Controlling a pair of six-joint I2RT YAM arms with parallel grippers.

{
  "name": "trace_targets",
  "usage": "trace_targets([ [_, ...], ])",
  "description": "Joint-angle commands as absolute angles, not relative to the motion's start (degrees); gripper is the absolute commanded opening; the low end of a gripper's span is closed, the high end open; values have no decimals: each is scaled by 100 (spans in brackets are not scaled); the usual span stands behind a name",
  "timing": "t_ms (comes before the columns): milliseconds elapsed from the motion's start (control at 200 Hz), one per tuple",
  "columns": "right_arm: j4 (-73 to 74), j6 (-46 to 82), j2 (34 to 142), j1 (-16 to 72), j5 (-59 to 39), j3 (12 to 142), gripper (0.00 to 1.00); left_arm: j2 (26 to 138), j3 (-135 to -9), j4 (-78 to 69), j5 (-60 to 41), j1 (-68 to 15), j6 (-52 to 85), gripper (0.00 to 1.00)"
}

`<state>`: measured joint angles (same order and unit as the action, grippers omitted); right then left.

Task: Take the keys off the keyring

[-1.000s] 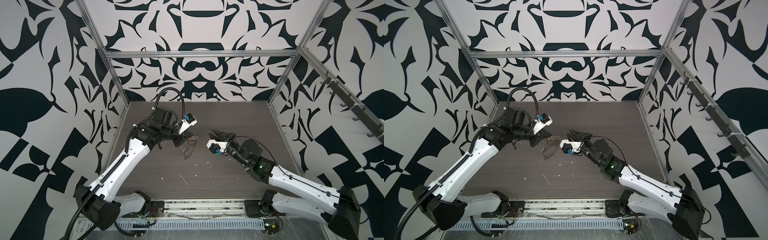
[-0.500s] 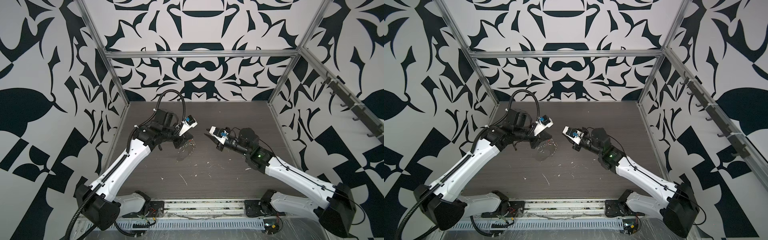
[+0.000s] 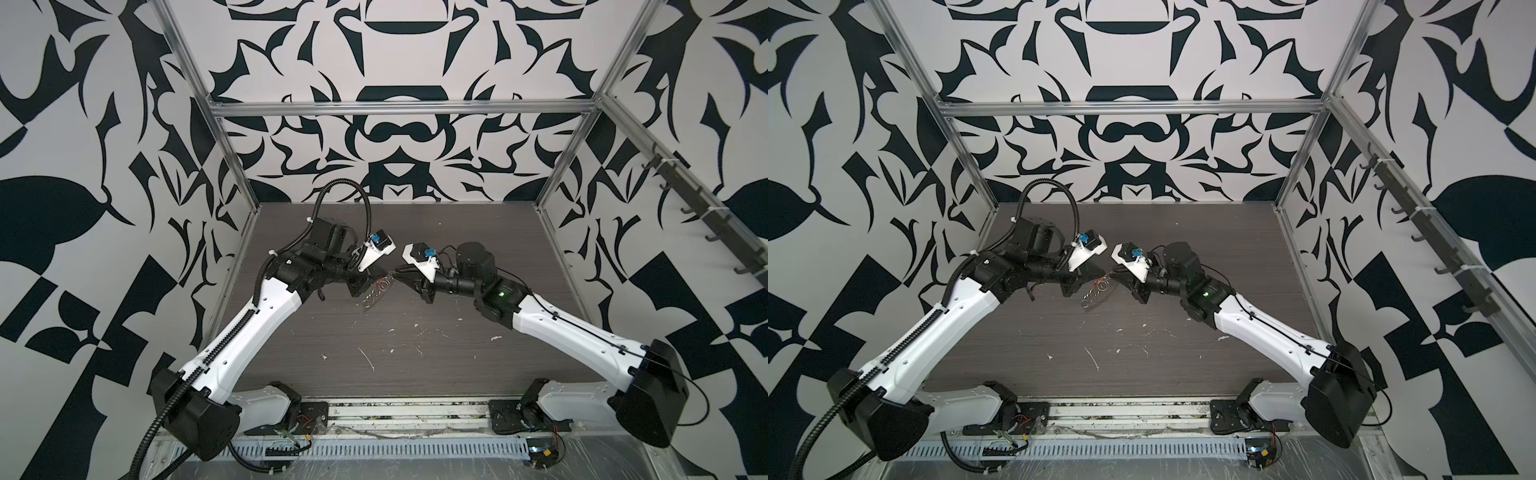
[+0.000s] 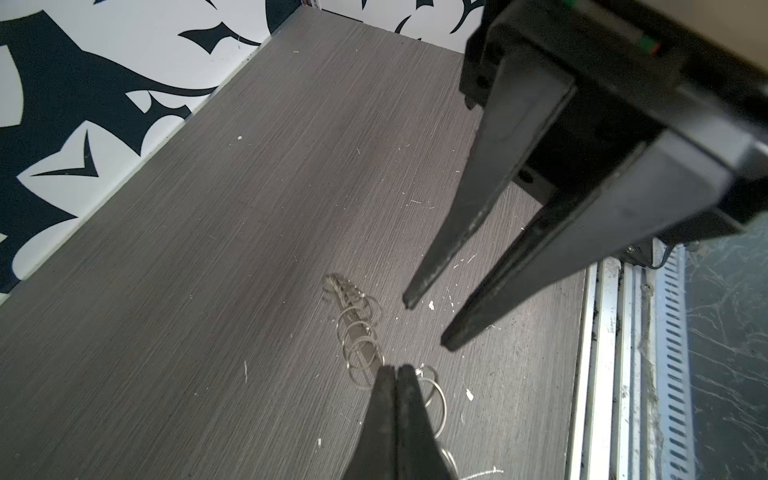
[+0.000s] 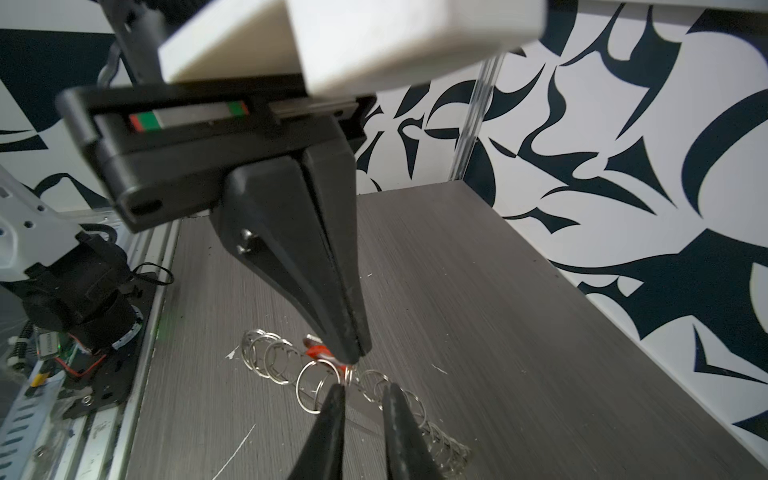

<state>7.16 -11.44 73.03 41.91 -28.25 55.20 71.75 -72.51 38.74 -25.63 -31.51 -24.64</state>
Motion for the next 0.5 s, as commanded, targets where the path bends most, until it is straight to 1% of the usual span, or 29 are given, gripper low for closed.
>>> trace_targets([
  [0,628,-940,7307,4183,-3085,5805,20,7075,-7189,3819,-2721,-3164,-2404,0],
  [495,557,-974,7523,4177,-3138,5906,20,7022,-7189,3817,-2724,-3169,-2333,0],
])
